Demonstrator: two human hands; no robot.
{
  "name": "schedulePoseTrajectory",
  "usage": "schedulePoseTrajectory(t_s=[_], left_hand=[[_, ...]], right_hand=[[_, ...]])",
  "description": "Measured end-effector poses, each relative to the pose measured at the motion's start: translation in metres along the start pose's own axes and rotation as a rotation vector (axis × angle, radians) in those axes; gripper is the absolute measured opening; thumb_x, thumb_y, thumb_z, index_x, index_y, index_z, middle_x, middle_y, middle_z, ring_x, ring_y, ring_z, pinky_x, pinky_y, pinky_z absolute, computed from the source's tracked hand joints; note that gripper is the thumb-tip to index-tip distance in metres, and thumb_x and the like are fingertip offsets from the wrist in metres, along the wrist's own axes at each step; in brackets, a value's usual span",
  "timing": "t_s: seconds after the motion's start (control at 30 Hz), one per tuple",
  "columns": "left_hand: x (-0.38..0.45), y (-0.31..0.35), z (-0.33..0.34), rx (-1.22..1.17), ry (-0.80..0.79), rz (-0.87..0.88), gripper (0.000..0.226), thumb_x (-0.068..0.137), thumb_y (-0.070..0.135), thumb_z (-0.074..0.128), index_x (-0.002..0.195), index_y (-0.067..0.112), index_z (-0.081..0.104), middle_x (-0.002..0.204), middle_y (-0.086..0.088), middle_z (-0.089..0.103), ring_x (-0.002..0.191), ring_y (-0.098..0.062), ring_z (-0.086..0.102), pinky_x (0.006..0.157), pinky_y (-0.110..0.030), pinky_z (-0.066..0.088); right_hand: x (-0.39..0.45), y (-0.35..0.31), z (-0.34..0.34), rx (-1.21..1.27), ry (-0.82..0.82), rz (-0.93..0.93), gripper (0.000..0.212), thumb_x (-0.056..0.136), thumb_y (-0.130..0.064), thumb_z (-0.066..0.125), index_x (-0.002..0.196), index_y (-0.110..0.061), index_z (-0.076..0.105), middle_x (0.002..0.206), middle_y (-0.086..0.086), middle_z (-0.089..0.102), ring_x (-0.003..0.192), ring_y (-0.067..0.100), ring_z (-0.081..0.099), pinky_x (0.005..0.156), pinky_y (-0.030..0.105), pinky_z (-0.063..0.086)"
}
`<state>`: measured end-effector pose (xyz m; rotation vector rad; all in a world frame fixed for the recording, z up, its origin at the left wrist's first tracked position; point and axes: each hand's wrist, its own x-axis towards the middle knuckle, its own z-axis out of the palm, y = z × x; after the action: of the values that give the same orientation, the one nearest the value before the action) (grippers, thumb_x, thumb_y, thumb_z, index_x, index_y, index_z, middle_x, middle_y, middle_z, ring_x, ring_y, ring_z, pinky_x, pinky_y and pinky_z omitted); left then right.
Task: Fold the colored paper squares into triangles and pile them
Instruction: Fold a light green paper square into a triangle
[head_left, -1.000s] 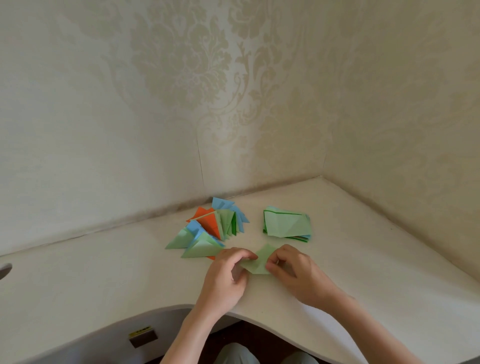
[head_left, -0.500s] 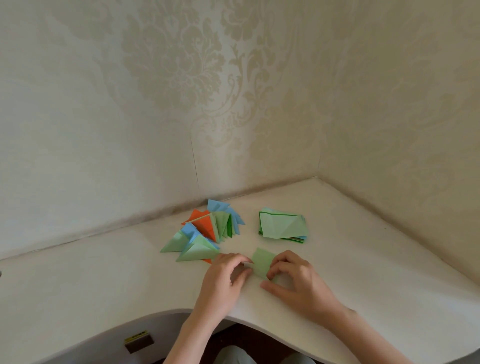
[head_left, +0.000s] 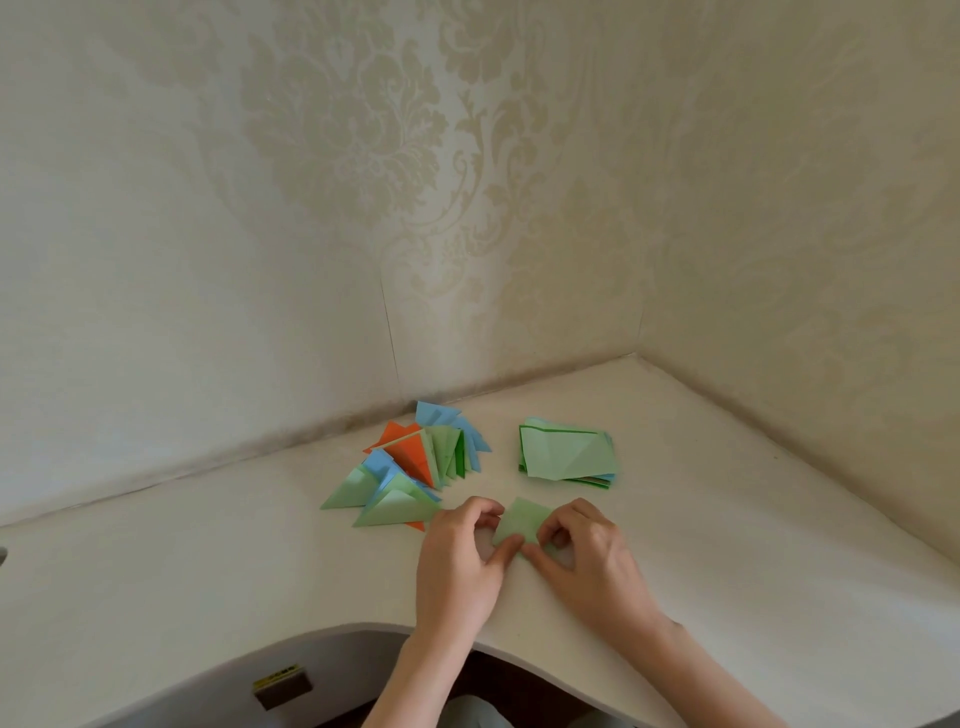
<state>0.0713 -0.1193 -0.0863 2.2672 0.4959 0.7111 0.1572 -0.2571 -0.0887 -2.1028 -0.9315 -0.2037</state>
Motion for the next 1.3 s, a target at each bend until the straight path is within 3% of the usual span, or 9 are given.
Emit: schedulePoseTrajectory(t_s=[0.17,0.47,0.63,0.73,0.8,0.9,1.1,1.2,1.3], left_hand=[[0.002,-0.003,0.0,-0.015,-0.005,-0.007,0.024,0.079,0.028,0.074,0.096,0.036,0.06,0.089,0.024,0.06,0.095,-0.004,0.054,0.081,-0.022,0.045],[0.005,-0.005,-0.002,-0.047,0.008,0.008,0.024,0.081,0.008,0.069,0.085,0.031,0.062,0.084,0.019,0.06,0.089,-0.003,0.055,0.078,-0.018,0.043],[0.008,-0.009,-0.006,0.035,-0.051,0.128,0.022,0.082,0.007,0.068,0.079,0.029,0.067,0.079,0.021,0.062,0.082,-0.006,0.056,0.074,-0.021,0.046],[0.014,-0.014,-0.014,0.125,-0.09,0.269,0.025,0.083,0.0,0.064,0.08,0.024,0.07,0.084,0.018,0.065,0.085,-0.006,0.053,0.076,-0.017,0.042],[0.019,-0.016,-0.018,0.17,-0.129,0.343,0.028,0.082,-0.004,0.062,0.081,0.022,0.072,0.088,0.017,0.065,0.087,-0.009,0.051,0.077,-0.023,0.045],[0.023,-0.015,-0.021,0.23,-0.154,0.408,0.027,0.083,-0.005,0.062,0.082,0.02,0.073,0.09,0.008,0.058,0.089,-0.014,0.05,0.073,-0.028,0.047],[0.014,-0.017,-0.031,0.233,-0.239,0.4,0.018,0.093,0.021,0.053,0.097,0.023,0.07,0.091,0.014,0.054,0.087,-0.01,0.049,0.076,-0.031,0.046],[0.006,-0.007,-0.037,0.283,-0.232,0.356,0.04,0.095,0.051,0.036,0.093,0.025,0.066,0.094,0.018,0.054,0.091,-0.005,0.047,0.085,-0.028,0.041],[0.002,-0.005,-0.038,0.34,-0.208,0.335,0.049,0.09,0.067,0.03,0.089,0.028,0.06,0.093,0.019,0.057,0.094,-0.001,0.046,0.086,-0.023,0.035]], right_hand=[[0.001,0.001,-0.004,0.056,-0.053,0.062,0.028,0.071,-0.025,0.082,0.089,-0.023,0.06,0.085,-0.01,0.051,0.072,0.008,0.052,0.068,0.007,0.039],[0.001,0.001,-0.016,0.094,-0.204,0.068,0.034,0.076,-0.011,0.076,0.094,-0.031,0.057,0.089,-0.011,0.052,0.089,0.003,0.052,0.074,0.005,0.037],[0.008,0.016,-0.033,0.019,-0.063,0.09,0.054,0.066,0.009,0.058,0.101,-0.031,0.063,0.099,-0.017,0.055,0.085,0.004,0.052,0.07,0.001,0.034],[0.016,0.018,-0.038,-0.041,-0.187,0.016,0.059,0.069,0.014,0.049,0.112,-0.023,0.065,0.104,-0.01,0.057,0.085,-0.003,0.053,0.07,0.001,0.036],[0.018,0.014,-0.036,-0.063,-0.238,-0.073,0.051,0.077,0.008,0.056,0.116,-0.024,0.065,0.106,-0.01,0.055,0.086,-0.005,0.052,0.076,0.002,0.037],[0.023,0.011,-0.029,-0.128,-0.267,-0.225,0.042,0.081,-0.005,0.064,0.117,-0.027,0.067,0.108,-0.006,0.054,0.095,0.008,0.053,0.082,0.019,0.044],[0.022,0.008,-0.016,-0.164,-0.237,-0.292,0.02,0.08,-0.027,0.072,0.098,-0.037,0.07,0.107,-0.007,0.057,0.093,0.013,0.054,0.08,0.034,0.049],[0.019,0.009,-0.013,-0.163,-0.192,-0.267,0.01,0.08,-0.036,0.07,0.09,-0.033,0.069,0.102,-0.011,0.057,0.091,0.011,0.055,0.075,0.038,0.05],[0.016,0.007,-0.009,-0.183,-0.159,-0.238,0.019,0.08,-0.045,0.066,0.083,-0.027,0.07,0.097,-0.011,0.057,0.089,0.012,0.056,0.072,0.037,0.049]])
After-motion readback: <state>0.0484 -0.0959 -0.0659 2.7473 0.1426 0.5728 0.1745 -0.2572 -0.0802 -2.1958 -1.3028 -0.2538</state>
